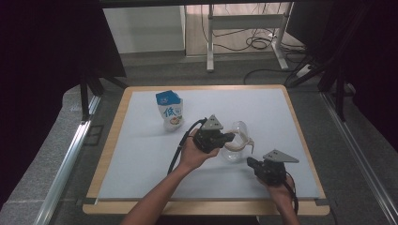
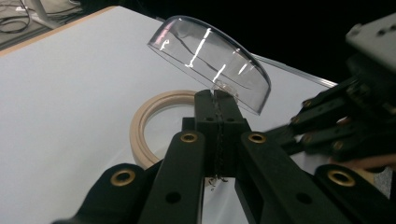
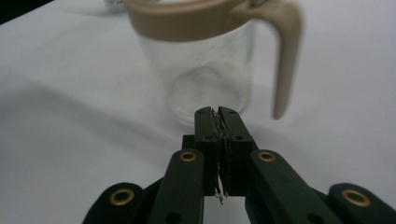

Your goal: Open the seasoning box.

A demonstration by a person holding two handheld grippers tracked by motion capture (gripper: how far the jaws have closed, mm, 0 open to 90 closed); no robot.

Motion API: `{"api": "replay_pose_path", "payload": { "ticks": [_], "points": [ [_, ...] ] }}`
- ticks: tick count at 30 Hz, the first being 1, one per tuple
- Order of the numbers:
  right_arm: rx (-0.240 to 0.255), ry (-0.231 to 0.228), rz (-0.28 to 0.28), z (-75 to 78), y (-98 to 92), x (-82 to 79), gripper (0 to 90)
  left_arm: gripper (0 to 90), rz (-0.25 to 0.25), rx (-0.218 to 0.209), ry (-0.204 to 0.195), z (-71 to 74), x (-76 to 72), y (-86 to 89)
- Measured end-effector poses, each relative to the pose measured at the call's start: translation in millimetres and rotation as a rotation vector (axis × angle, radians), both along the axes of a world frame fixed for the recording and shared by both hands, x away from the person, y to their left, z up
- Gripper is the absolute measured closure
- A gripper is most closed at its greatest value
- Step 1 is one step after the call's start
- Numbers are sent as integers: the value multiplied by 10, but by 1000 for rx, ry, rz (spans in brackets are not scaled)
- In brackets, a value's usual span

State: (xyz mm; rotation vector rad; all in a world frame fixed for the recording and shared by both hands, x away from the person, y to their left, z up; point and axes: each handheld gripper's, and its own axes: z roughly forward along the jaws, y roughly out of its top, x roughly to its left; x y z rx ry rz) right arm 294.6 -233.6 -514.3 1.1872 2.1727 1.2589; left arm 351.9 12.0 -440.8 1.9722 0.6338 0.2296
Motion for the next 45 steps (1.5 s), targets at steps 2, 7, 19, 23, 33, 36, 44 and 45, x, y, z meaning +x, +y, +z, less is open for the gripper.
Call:
{"api": "replay_pose_path", "payload": {
  "ticks": [2,7,19,23,33,36,44,45],
  "points": [
    [-14,10,26,-50,72,12,822,898,-3,3,1,5,1,-14],
    [-44,16,79,-127,189,8,720,898,-9,3,-1,20,8,-55],
    [-44,11,77,-151,174,19,676,898,-78,16,-15,148,15,-453],
    [-42,9,80,-137,168,11,676,897,-83,20,-17,101,7,-479],
    [-45,-7,108,-143,245,-9,676,852,-11,-41,-22,52,-28,21],
    [-45,-12,109,-142,279,-10,676,822,17,-53,-17,-8,-60,206],
    [-44,-16,118,-138,337,-27,670,547,122,-44,-33,-217,-190,623],
    [-47,-16,123,-135,352,-27,669,547,130,-44,-30,-235,-207,668]
  ]
}}
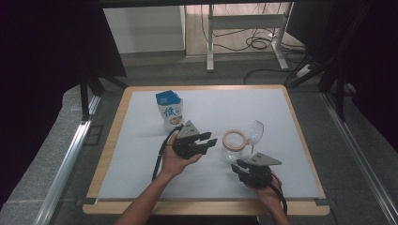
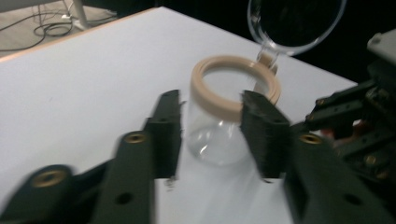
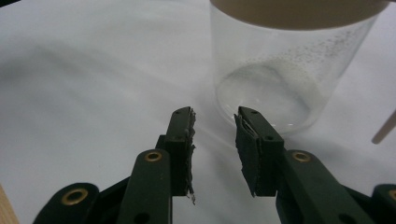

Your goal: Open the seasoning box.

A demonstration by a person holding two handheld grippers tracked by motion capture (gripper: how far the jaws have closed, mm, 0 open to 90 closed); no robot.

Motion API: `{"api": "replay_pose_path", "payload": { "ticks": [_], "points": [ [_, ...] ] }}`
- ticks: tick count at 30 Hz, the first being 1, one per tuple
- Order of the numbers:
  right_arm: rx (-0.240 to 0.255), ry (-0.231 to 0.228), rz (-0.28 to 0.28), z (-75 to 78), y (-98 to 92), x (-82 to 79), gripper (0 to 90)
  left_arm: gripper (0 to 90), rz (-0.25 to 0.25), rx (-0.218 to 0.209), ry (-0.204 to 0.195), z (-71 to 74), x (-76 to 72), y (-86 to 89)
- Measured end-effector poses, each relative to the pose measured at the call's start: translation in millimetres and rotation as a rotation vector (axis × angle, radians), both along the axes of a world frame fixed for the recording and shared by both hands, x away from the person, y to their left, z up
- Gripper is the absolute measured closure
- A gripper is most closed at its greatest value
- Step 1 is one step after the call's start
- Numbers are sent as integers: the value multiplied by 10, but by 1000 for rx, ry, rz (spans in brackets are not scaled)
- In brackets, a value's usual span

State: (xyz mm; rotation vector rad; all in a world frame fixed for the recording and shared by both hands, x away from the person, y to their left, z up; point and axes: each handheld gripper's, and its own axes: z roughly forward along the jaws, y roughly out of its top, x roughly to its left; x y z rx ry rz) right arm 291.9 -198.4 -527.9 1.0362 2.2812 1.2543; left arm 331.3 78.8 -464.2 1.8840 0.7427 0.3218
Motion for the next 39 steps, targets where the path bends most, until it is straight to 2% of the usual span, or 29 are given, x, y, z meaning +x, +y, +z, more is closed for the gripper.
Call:
{"api": "replay_pose_path", "payload": {
  "ticks": [1,3,7,12,14,18,21,26,29,33,39],
  "points": [
    [2,0,2,0,9,-1,668,512,0,0,0,0,0,0],
    [2,-2,11,1,25,-5,666,452,14,-2,23,-70,-49,149],
    [-2,-9,24,6,43,-11,662,410,21,-12,67,-199,-108,377],
    [-4,-12,31,4,62,-14,658,363,75,14,94,-333,-183,613],
    [-4,-12,34,5,75,-19,656,350,94,37,110,-372,-188,691],
    [0,-19,39,12,98,-24,646,362,156,16,118,-428,-219,865],
    [-1,-22,41,17,106,-23,641,378,192,34,116,-471,-261,967],
    [-1,-27,42,23,106,-15,635,397,238,34,133,-541,-287,1139],
    [1,-31,40,31,107,-13,634,404,256,43,133,-558,-298,1197],
    [3,-36,46,43,116,-9,629,425,272,34,132,-566,-303,1273],
    [-1,-33,54,36,130,-5,627,446,277,38,144,-597,-282,1294]
  ]
}}
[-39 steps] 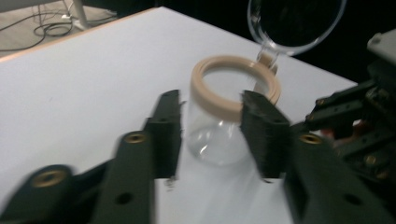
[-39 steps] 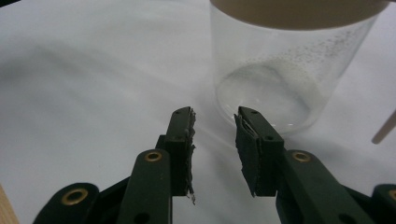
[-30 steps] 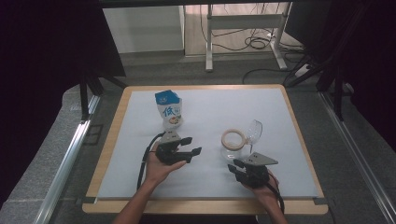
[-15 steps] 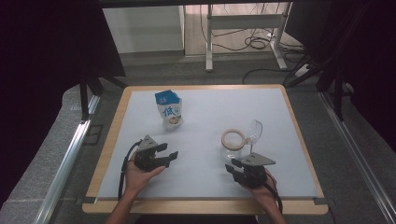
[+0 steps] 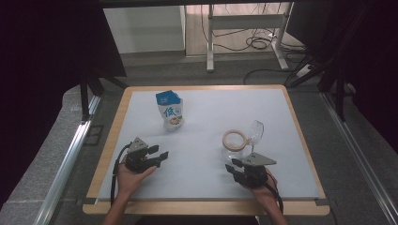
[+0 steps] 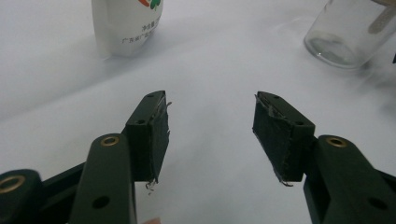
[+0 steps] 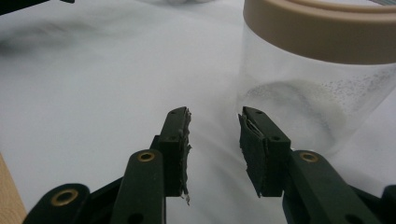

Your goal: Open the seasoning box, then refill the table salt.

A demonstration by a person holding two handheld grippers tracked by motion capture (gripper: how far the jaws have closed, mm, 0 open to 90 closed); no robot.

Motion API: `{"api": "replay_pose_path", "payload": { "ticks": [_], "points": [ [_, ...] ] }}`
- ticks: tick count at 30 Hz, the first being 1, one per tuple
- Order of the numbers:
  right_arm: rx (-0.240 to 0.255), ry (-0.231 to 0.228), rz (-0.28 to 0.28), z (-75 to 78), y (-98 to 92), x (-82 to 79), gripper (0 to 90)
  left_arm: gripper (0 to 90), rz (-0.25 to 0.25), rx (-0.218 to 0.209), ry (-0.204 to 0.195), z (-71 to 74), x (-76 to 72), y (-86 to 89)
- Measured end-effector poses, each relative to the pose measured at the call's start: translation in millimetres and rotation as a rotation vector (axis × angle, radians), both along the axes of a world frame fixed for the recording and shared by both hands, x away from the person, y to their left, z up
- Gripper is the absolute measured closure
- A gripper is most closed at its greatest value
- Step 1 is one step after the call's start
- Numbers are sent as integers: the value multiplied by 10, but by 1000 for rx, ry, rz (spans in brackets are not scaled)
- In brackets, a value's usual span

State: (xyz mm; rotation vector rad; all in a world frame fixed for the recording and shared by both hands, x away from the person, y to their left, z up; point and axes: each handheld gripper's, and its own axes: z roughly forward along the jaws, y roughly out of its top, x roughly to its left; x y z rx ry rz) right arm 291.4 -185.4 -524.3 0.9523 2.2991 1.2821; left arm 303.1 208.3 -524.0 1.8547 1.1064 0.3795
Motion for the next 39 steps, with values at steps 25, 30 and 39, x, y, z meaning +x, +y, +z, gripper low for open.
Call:
{"api": "replay_pose_path", "payload": {
  "ticks": [25,30,39],
  "points": [
    [15,7,4,14,-13,-16,558,442,74,-58,-14,163,455,157],
    [15,10,2,8,-12,-24,519,443,78,-79,-19,233,586,191],
    [3,39,7,-34,-18,-26,491,447,91,-85,-15,321,821,205]
  ]
}}
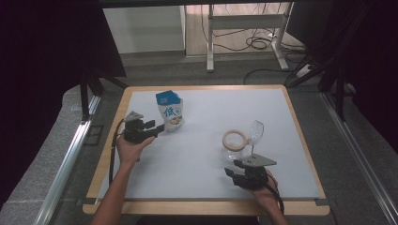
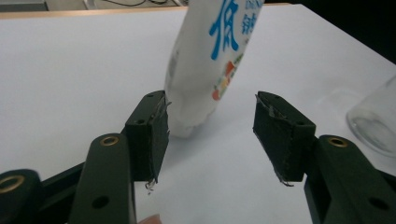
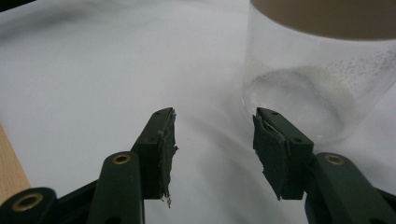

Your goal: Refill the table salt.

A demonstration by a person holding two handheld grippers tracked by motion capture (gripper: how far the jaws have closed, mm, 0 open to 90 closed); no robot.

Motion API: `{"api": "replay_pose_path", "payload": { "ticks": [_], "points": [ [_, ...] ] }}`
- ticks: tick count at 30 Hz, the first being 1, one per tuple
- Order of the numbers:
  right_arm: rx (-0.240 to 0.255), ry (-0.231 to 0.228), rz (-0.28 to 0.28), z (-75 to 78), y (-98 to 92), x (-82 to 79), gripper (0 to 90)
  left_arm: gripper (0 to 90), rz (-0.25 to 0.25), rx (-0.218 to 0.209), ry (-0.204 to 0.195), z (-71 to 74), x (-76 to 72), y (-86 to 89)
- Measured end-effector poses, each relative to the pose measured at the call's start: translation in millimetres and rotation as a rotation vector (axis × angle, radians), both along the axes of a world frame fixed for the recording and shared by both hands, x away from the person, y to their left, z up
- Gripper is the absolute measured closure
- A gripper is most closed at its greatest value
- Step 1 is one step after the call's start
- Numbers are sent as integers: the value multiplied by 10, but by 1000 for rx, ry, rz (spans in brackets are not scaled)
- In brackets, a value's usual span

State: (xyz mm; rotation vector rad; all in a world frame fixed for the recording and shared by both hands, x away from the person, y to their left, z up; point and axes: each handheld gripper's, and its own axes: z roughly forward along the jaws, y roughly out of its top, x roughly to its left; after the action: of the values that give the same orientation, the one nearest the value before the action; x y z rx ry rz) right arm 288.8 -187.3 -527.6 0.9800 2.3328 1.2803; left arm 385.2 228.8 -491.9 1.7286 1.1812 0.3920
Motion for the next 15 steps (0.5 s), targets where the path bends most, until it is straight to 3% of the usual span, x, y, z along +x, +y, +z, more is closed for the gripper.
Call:
{"api": "replay_pose_path", "payload": {
  "ticks": [11,15],
  "points": [
    [6,1,-19,0,-28,-11,483,459,-4,17,-32,134,198,-52],
    [4,0,-16,2,-29,-12,482,458,1,-4,-41,182,268,-37]
  ]
}}
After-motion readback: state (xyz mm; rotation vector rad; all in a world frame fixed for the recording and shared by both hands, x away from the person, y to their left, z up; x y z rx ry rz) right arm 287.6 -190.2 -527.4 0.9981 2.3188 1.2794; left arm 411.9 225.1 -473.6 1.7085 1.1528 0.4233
